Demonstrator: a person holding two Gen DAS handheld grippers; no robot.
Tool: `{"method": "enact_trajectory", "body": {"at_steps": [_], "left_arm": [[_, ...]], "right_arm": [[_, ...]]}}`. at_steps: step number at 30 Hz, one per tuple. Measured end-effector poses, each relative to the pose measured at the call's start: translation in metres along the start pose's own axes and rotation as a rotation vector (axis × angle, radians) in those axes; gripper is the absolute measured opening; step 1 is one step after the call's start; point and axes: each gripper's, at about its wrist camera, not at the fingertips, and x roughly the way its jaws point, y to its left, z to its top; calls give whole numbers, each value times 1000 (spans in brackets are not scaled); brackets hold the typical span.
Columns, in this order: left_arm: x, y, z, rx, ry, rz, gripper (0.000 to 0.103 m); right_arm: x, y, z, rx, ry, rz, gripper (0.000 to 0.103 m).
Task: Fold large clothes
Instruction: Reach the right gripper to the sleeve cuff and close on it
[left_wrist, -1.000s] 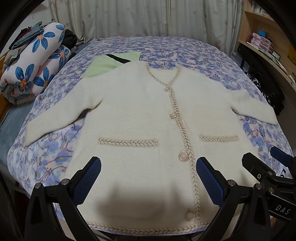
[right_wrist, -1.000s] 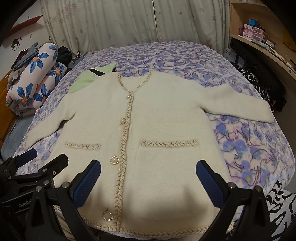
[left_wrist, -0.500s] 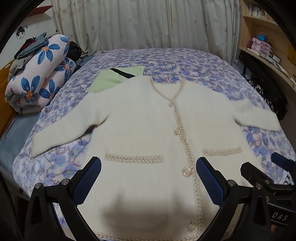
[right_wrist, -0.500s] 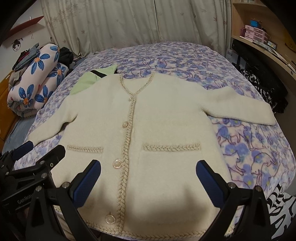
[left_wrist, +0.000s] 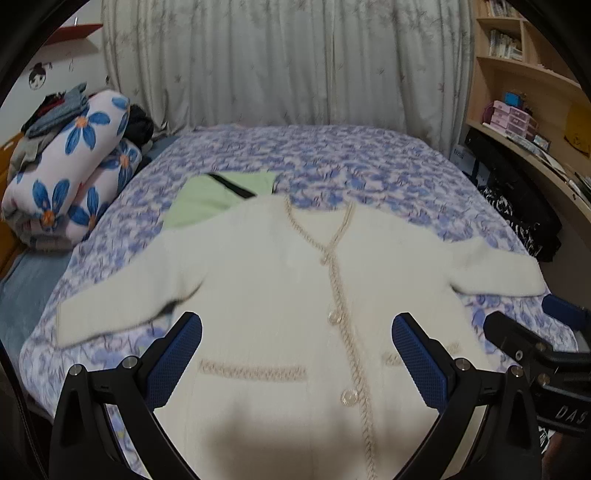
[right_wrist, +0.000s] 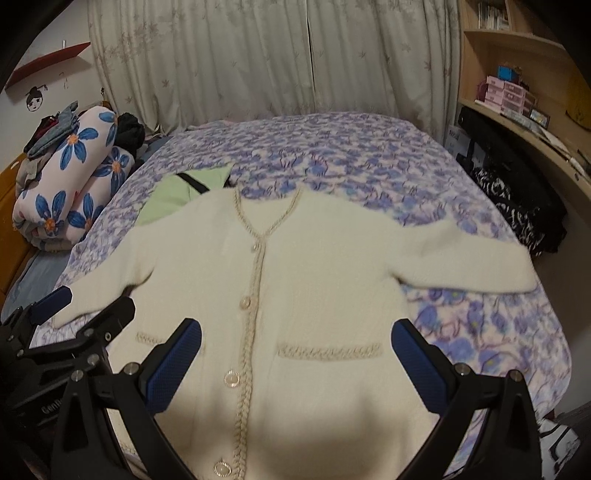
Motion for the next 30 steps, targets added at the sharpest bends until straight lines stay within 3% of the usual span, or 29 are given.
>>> {"method": "enact_trajectory", "body": {"at_steps": [6,11,16,20,24,30], "left_arm": [[-3,-13,27,14,-36,-17,102],[10,-29,43,32,-14,-12,102],[33,-55,55,30,-14,-17,102],[51,-82,61,54,-38,-36,102],[79,-117,63,116,-21,-80,102],[123,-166,63,147,-30,-111,102]], "right_arm": [[-25,-9,28,-67,-136,-102,103],[-36,-31,40,-56,-222,-176,103],[-20,-60,48,-18,-181,-93,103],[0,-90,53,14,-152,-107,103],[27,-135,52,116,-99,-68,103],[77,-212,42,290,-3,-89,103]]}}
